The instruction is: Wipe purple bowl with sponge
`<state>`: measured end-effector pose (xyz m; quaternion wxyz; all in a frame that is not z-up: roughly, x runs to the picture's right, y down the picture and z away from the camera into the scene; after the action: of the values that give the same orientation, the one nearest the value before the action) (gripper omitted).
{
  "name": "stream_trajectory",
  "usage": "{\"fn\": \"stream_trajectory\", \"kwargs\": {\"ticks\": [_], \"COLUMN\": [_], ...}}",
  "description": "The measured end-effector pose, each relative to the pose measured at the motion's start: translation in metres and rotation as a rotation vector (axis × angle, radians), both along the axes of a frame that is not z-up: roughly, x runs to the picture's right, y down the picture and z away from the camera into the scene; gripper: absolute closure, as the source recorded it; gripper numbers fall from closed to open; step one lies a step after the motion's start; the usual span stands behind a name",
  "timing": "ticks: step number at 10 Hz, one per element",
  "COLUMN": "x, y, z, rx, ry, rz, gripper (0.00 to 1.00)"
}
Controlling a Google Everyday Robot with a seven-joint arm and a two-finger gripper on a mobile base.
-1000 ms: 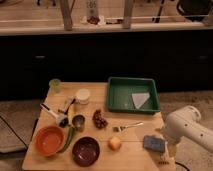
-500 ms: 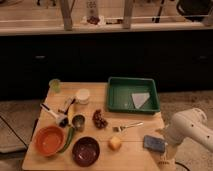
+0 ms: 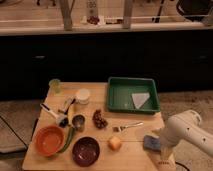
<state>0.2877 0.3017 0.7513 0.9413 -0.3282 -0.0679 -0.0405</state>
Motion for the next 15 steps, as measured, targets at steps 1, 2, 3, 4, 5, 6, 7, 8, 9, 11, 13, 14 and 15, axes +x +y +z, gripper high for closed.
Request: {"fn": "stream_trajectory", "kwargs": {"ticks": [1,2,3,4,5,6,7,8,9,11,13,14,15], "x": [-0.002,-0.002,-0.003,-0.004,-0.003,-0.003,-0.003,-0.004,-0.004,-0.002,-0.001,-0.001,0.0], "y": [-0.001,0.0,0.0,0.0,0.001,0.002,0.002,0.002,0.001,0.002,0.001,0.001,0.001], "z": [0.004,0.007,0.01,0.013,0.016,0.018,0.021,0.023,0.025,0.028,0.029,0.028,0.027], "rx": [-0.002,-0.004,-0.005,-0.007,-0.007,-0.006,-0.006,-0.008,-0.008,-0.018,-0.017,-0.01,-0.004], "ry": [-0.002,-0.001,-0.002,-0.005,-0.005,-0.007,-0.014,-0.025,-0.037,-0.06,-0.072,-0.08,-0.085], "rz": [-0.001,-0.002,-0.001,-0.001,0.0,0.002,0.002,0.005,0.008,0.004,-0.006,-0.012,-0.017], "gripper": [0.2,0.2,0.22,0.3,0.4,0.48,0.62,0.71,0.8,0.98,1.0,1.0,1.0]}}
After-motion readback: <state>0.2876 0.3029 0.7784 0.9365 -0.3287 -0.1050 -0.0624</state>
